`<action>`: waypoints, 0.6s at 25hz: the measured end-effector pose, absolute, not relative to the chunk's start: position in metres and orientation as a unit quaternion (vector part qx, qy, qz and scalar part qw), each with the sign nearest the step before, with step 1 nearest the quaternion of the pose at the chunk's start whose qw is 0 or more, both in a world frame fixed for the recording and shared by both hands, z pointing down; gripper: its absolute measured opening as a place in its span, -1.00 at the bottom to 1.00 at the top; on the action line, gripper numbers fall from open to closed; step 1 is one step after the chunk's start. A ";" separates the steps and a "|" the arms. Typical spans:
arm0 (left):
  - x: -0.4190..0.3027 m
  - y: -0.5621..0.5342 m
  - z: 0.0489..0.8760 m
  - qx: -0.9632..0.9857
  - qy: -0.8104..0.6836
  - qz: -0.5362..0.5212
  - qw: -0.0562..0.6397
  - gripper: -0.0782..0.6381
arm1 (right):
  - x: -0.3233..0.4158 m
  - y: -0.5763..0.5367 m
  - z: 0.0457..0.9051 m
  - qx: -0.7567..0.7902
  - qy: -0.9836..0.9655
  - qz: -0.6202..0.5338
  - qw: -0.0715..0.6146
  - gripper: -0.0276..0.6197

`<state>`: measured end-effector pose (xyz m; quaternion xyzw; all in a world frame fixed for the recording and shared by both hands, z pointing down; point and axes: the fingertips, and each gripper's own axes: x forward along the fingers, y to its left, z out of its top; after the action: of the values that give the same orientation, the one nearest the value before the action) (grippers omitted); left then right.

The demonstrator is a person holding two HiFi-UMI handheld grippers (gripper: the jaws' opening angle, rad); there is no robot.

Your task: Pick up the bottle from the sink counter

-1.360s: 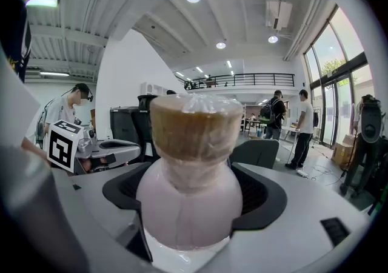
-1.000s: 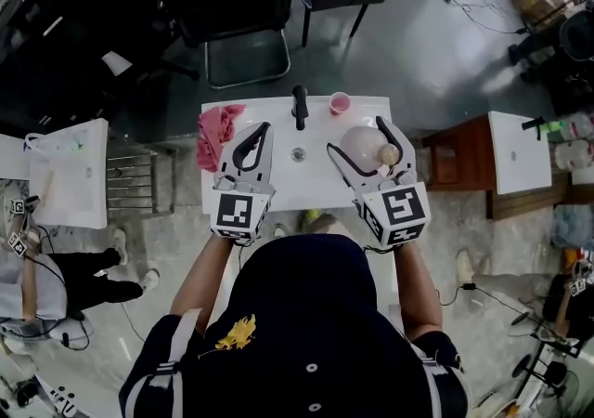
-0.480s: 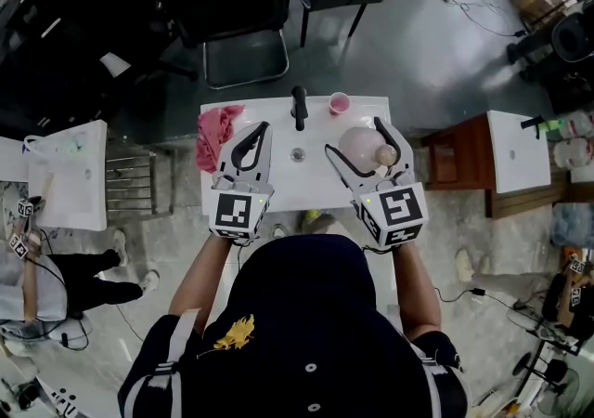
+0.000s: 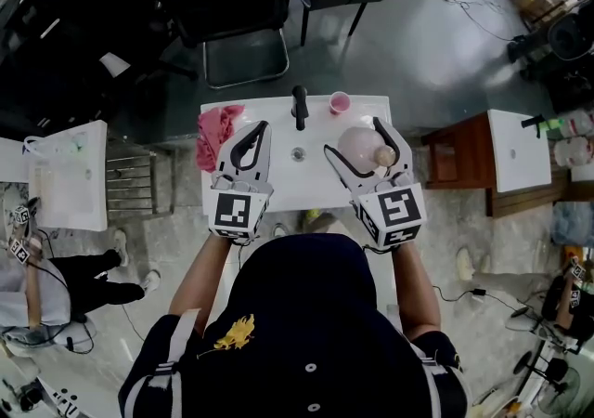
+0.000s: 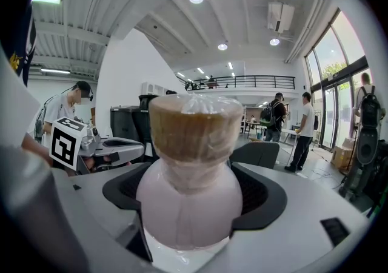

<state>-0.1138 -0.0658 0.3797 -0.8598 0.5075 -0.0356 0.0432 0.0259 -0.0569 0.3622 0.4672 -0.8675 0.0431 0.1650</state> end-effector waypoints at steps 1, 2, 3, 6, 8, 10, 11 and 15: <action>-0.114 -0.066 0.378 -0.860 0.508 -0.034 0.045 -0.73 | 0.026 -0.057 0.362 0.468 -0.867 0.043 0.165 0.43; -0.115 -0.066 0.378 -0.859 0.509 -0.033 0.045 -0.73 | 0.026 -0.057 0.362 0.469 -0.867 0.042 0.165 0.43; -0.116 -0.067 0.378 -0.858 0.510 -0.033 0.044 -0.73 | 0.026 -0.057 0.362 0.470 -0.866 0.042 0.165 0.43; -0.119 -0.068 0.382 -0.856 0.514 -0.032 0.041 -0.73 | 0.027 -0.057 0.362 0.472 -0.865 0.041 0.166 0.43; -0.120 -0.067 0.382 -0.856 0.514 -0.032 0.041 -0.73 | 0.027 -0.056 0.362 0.473 -0.864 0.040 0.166 0.43; -0.119 -0.066 0.381 -0.857 0.513 -0.032 0.042 -0.73 | 0.027 -0.055 0.361 0.475 -0.863 0.040 0.168 0.43; -0.119 -0.066 0.380 -0.858 0.511 -0.032 0.044 -0.73 | 0.027 -0.054 0.362 0.475 -0.863 0.039 0.169 0.43; -0.119 -0.064 0.380 -0.857 0.512 -0.030 0.043 -0.73 | 0.027 -0.051 0.363 0.476 -0.862 0.035 0.172 0.43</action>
<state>-0.1193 -0.0641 0.3802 -0.8571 0.5124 -0.0298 0.0434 0.0267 -0.0514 0.3626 0.4756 -0.8620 0.0355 0.1716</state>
